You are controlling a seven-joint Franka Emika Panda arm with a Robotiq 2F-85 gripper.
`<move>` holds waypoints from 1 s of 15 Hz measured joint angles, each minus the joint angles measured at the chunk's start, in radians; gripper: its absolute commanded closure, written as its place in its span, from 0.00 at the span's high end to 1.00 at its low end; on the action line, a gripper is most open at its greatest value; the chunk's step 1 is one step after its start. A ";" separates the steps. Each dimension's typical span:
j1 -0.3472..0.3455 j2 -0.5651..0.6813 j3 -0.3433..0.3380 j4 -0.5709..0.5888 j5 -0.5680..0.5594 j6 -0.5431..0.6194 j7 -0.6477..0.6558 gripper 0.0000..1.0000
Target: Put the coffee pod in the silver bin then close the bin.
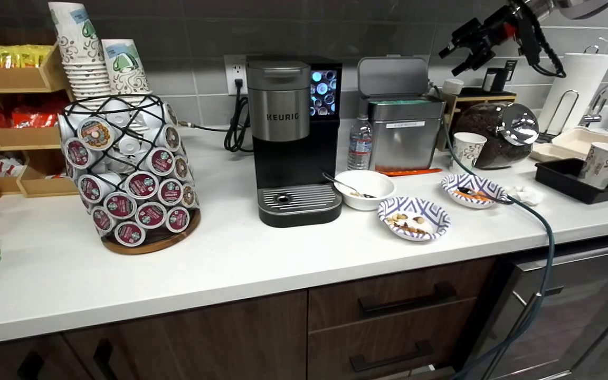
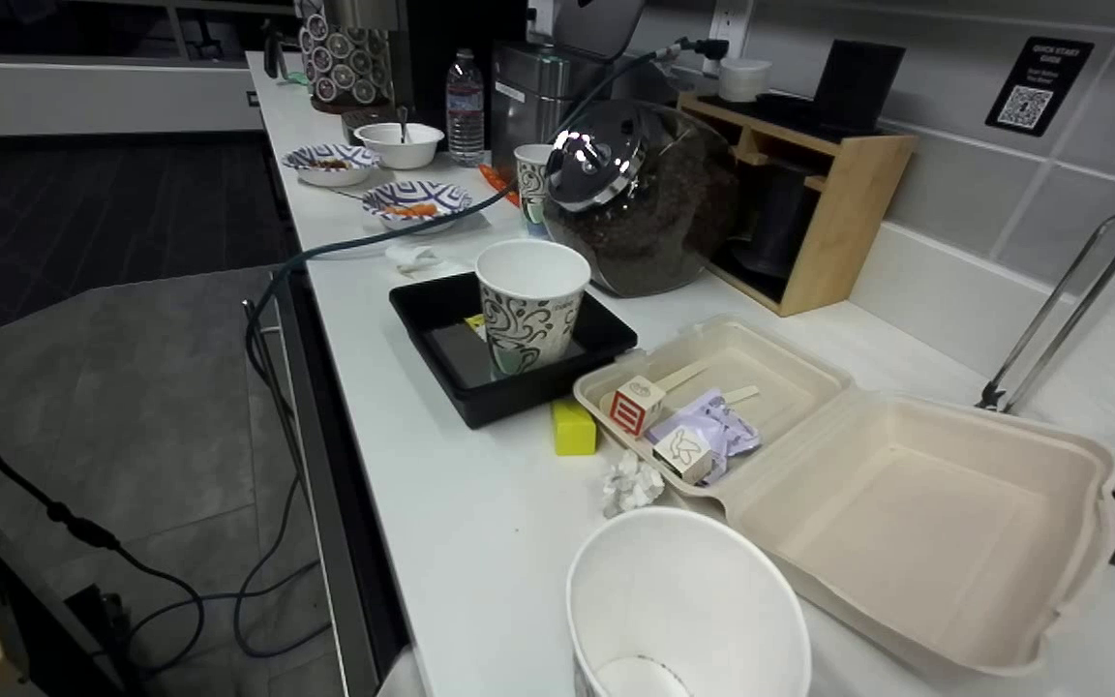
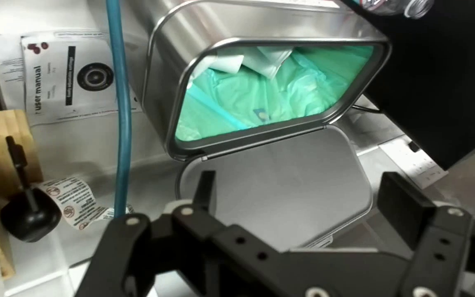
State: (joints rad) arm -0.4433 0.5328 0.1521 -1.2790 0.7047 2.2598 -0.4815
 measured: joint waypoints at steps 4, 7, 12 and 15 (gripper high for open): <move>-0.066 0.052 0.041 0.003 0.167 0.019 -0.146 1.00; -0.091 0.096 0.064 0.020 0.262 0.037 -0.198 1.00; -0.110 0.145 0.095 0.113 0.346 0.037 -0.281 1.00; -0.104 0.165 0.109 0.155 0.348 0.037 -0.311 1.00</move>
State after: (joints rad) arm -0.5468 0.6975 0.2606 -1.1244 1.0523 2.2968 -0.7923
